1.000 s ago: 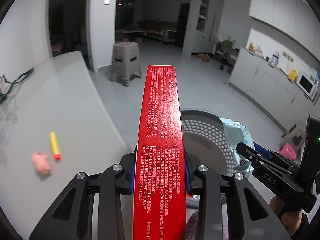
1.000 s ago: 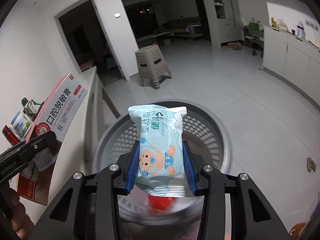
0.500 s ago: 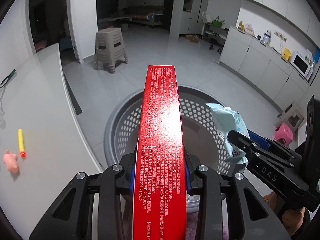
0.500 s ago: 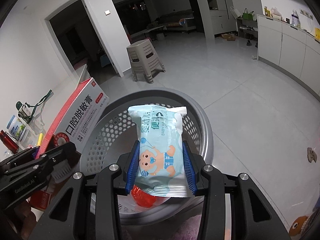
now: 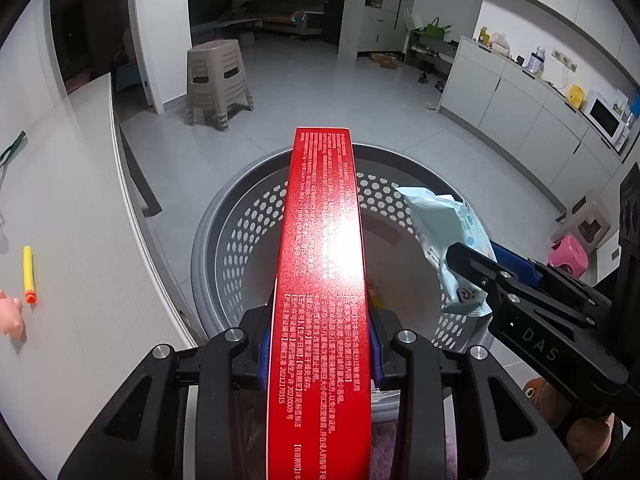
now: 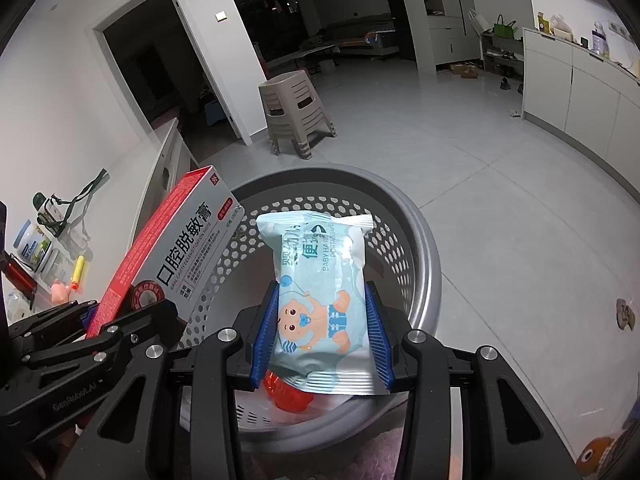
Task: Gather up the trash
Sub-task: 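Open both grippers to drop the box and wipes into the basket, then move both tools back toward the pink pig and yellow dart, then grasp the yellow foam dart with the right gripper, then grasp the pink toy pig with the left gripper while the right gripper holds the dart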
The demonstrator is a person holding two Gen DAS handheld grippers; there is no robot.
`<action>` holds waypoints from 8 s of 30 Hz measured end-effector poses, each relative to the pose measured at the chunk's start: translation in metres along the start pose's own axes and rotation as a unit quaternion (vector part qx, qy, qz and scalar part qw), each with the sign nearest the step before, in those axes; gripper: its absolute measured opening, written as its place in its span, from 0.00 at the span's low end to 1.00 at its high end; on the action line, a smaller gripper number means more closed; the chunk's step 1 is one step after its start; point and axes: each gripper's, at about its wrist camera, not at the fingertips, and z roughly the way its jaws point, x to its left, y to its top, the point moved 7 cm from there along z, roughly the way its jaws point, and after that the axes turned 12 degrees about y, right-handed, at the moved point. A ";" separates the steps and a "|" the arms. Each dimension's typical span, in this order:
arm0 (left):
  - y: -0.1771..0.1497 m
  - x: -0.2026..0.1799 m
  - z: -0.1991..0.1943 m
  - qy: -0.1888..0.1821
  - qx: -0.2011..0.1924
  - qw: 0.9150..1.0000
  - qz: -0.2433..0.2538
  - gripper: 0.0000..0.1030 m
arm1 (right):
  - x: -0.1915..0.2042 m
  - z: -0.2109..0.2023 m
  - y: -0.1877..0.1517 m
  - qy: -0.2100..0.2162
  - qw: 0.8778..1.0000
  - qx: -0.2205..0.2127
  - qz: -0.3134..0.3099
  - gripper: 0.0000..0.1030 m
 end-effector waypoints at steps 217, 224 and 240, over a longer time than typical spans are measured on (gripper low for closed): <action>-0.047 0.264 -0.018 0.193 -0.019 0.959 -0.206 0.31 | 0.208 0.056 -0.027 0.135 0.979 0.055 -0.140 0.12; -0.045 0.259 -0.027 0.172 -0.032 0.963 -0.206 0.30 | 0.208 0.052 -0.028 0.128 0.980 0.054 -0.140 0.12; -0.051 0.245 -0.049 0.158 -0.047 0.968 -0.188 0.25 | 0.203 0.035 -0.029 0.124 0.982 0.040 -0.137 0.12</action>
